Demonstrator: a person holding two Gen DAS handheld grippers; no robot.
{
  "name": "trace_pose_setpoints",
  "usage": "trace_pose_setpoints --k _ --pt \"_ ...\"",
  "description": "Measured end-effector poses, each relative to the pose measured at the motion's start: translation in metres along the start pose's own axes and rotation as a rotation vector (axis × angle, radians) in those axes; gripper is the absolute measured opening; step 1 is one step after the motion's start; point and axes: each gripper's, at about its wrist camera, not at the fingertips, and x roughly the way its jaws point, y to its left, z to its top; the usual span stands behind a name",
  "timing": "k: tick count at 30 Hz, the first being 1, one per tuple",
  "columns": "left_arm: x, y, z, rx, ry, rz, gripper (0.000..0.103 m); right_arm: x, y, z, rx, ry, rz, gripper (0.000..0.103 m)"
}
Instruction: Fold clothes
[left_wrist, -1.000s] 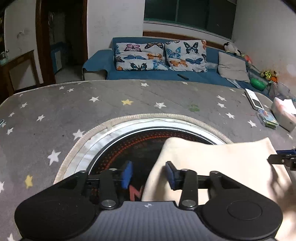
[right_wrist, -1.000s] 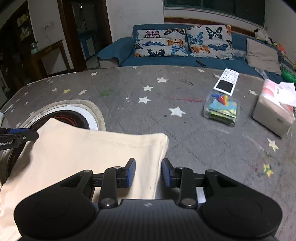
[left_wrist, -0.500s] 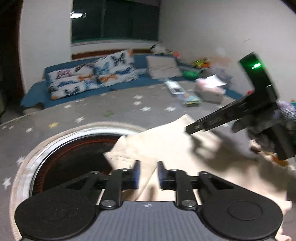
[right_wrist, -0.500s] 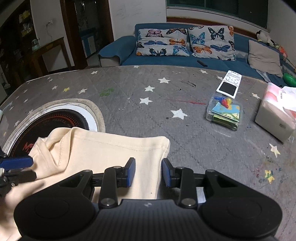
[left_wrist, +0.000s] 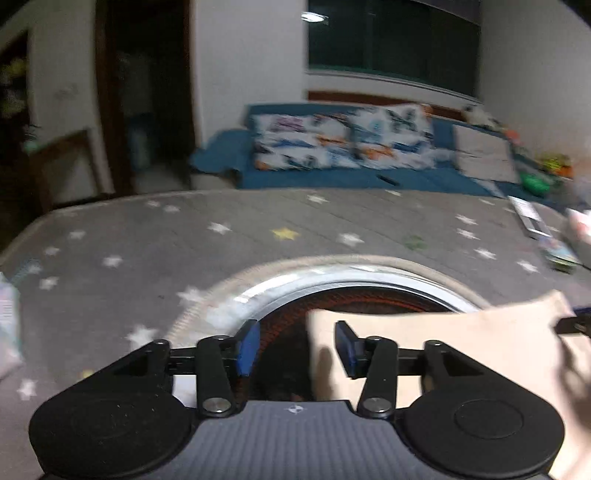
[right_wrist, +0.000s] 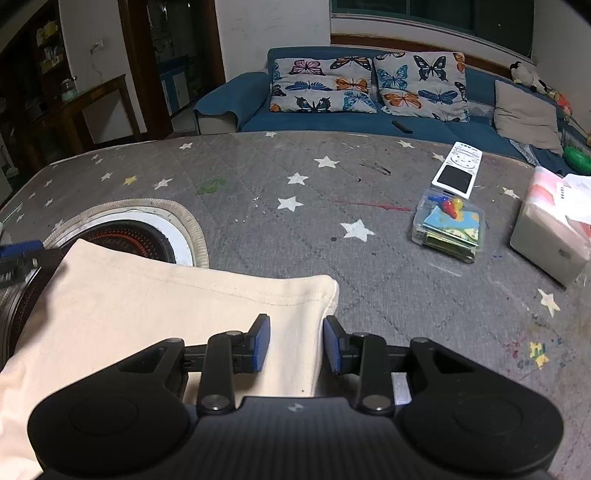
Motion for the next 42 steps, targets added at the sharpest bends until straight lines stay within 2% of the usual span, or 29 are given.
trace_pose_setpoints --k 9,13,17,19,20,21,24,27,30,37,38,39,40,42 --pt "0.032 0.002 0.011 -0.006 0.086 0.095 0.051 0.003 0.002 0.004 -0.016 -0.013 -0.035 0.031" --pt "-0.005 0.004 0.014 0.010 0.033 0.034 0.050 -0.017 0.004 0.002 -0.043 -0.024 -0.021 0.032" --pt "-0.042 -0.013 0.006 0.061 0.031 -0.121 0.049 -0.049 0.020 -0.011 -0.124 0.001 0.059 0.032" --pt "-0.054 -0.025 -0.003 0.101 0.032 -0.168 0.049 -0.067 0.033 -0.022 -0.177 0.010 0.105 0.032" --pt "-0.058 -0.031 -0.008 0.119 0.037 -0.186 0.047 -0.077 0.041 -0.029 -0.205 0.014 0.129 0.031" --pt "-0.060 -0.036 -0.013 0.134 0.043 -0.202 0.041 -0.086 0.048 -0.035 -0.233 0.019 0.154 0.031" --pt "-0.059 -0.047 -0.022 0.145 0.070 -0.235 0.030 -0.111 0.071 -0.056 -0.316 0.029 0.220 0.031" --pt "-0.054 -0.051 -0.029 0.138 0.096 -0.264 0.027 -0.139 0.098 -0.083 -0.422 0.055 0.316 0.033" --pt "-0.049 -0.050 -0.032 0.131 0.113 -0.267 0.025 -0.154 0.122 -0.103 -0.521 0.067 0.363 0.038" --pt "-0.044 -0.048 -0.039 0.118 0.140 -0.246 0.024 -0.140 0.157 -0.123 -0.619 0.039 0.321 0.036" --pt "-0.044 -0.048 -0.039 0.121 0.138 -0.247 0.024 -0.141 0.157 -0.125 -0.623 0.043 0.324 0.035" --pt "-0.044 -0.048 -0.040 0.124 0.136 -0.247 0.024 -0.142 0.157 -0.128 -0.628 0.046 0.329 0.029" --pt "-0.044 -0.048 -0.040 0.126 0.135 -0.248 0.024 -0.143 0.158 -0.130 -0.632 0.050 0.333 0.018" --pt "-0.044 -0.048 -0.040 0.126 0.132 -0.247 0.024 -0.146 0.158 -0.135 -0.641 0.058 0.342 0.004"
